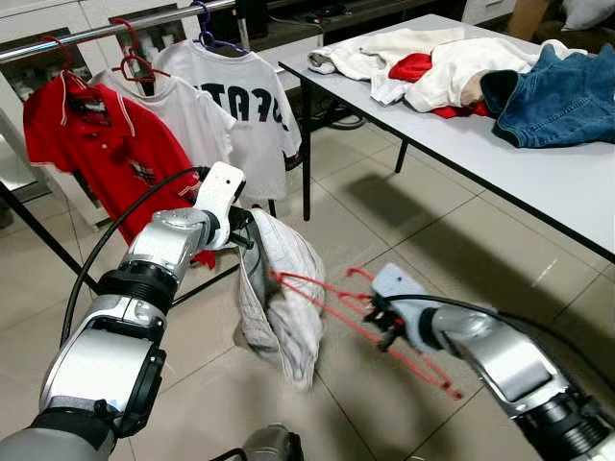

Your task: Hang hanger

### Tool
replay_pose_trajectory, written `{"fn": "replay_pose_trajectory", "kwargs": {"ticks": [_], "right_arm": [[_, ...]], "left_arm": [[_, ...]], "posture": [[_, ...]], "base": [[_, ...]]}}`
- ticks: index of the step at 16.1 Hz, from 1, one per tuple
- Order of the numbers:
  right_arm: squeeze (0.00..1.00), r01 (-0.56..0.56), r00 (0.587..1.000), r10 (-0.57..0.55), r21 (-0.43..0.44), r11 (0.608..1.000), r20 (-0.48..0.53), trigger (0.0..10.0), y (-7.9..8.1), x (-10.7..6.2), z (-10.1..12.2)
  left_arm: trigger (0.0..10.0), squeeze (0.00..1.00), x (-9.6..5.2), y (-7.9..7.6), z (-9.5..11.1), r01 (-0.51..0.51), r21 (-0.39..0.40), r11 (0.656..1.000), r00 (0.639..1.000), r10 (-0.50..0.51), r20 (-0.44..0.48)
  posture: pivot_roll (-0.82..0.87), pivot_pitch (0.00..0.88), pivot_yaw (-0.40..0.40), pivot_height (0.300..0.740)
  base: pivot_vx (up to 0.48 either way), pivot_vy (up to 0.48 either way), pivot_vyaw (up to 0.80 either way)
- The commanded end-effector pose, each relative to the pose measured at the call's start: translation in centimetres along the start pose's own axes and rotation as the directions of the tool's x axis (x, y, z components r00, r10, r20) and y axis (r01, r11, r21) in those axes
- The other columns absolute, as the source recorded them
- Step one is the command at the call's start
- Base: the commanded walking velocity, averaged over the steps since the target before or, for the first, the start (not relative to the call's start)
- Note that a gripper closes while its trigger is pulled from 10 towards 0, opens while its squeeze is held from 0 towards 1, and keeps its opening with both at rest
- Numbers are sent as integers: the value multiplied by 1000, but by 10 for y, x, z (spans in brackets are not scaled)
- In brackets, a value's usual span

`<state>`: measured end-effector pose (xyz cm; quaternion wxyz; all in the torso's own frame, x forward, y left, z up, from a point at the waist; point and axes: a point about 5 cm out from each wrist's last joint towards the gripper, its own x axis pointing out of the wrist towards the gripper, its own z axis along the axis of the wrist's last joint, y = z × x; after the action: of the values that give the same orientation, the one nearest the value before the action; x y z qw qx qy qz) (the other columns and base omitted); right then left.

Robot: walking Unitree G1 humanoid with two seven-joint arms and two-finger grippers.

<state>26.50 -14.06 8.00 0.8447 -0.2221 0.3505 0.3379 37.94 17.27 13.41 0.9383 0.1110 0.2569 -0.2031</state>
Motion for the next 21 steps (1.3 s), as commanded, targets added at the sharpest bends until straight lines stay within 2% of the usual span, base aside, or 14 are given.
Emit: {"fn": "replay_pose_trajectory", "kwargs": {"ticks": [1,3,5,8,9,10,12,13,14,15,17,19,20,21], "right_arm": [[0,41,999,-41,-16,999,2,10000,-4,-3,4],[0,153,988,-153,-47,987,-12,10000,-12,-4,3],[0,234,972,-235,18,972,27,10000,-13,0,6],[0,195,977,-201,81,977,72,10000,3,8,9],[0,137,984,-145,74,988,103,10000,12,10,13],[0,21,990,-28,50,999,140,10000,28,12,18],[0,17,992,-24,56,998,124,10000,31,14,17],[0,139,983,-150,104,985,109,10000,15,15,15],[0,188,974,-201,118,975,107,10000,9,14,15],[0,276,950,-294,159,948,105,10000,-5,9,14],[0,319,935,-342,198,927,91,10000,-14,5,10],[0,401,898,-432,242,883,87,10000,-27,-2,6],[0,405,891,-444,275,872,97,10000,-28,-4,8],[0,340,914,-392,322,883,108,10000,-21,0,10]], "left_arm": [[0,0,-6,6,19,-14,37,999,998,12,57],[0,0,-6,4,20,19,24,1000,998,-20,53],[0,0,-7,4,18,26,-17,1000,998,-25,57],[0,0,-8,1,17,57,-94,994,997,-51,66],[0,0,-8,0,17,64,-117,991,996,-56,72],[0,0,-8,1,19,57,-153,987,996,-45,83],[0,0,-8,1,22,49,-161,986,994,-33,100],[0,0,-10,-1,26,67,-146,987,993,-51,108],[0,0,-10,-1,27,70,-130,989,992,-56,109],[0,0,-13,-1,27,71,-74,995,993,-64,102],[0,0,-16,-3,28,91,-57,994,991,-85,103],[0,0,-21,-7,28,123,14,992,988,-124,94],[0,0,-24,-10,25,146,73,987,986,-151,75],[0,0,-26,-13,23,175,97,980,982,-182,59]], "posture": [[-24,0,112,705],[-24,0,111,705],[-22,0,111,705],[-24,0,114,705],[-23,0,113,705],[-24,0,109,705],[-24,0,107,705],[-23,0,102,705],[-24,0,102,705],[-25,0,102,705],[-29,0,101,705],[-29,0,98,705],[-29,0,98,705],[-28,0,95,705]], "base": [[0,0,0],[0,0,0],[0,0,0],[0,0,0],[0,0,0],[0,0,0],[0,0,0],[0,0,0],[0,0,0],[0,0,0],[0,0,0],[0,0,0],[0,0,0],[0,0,0]]}}
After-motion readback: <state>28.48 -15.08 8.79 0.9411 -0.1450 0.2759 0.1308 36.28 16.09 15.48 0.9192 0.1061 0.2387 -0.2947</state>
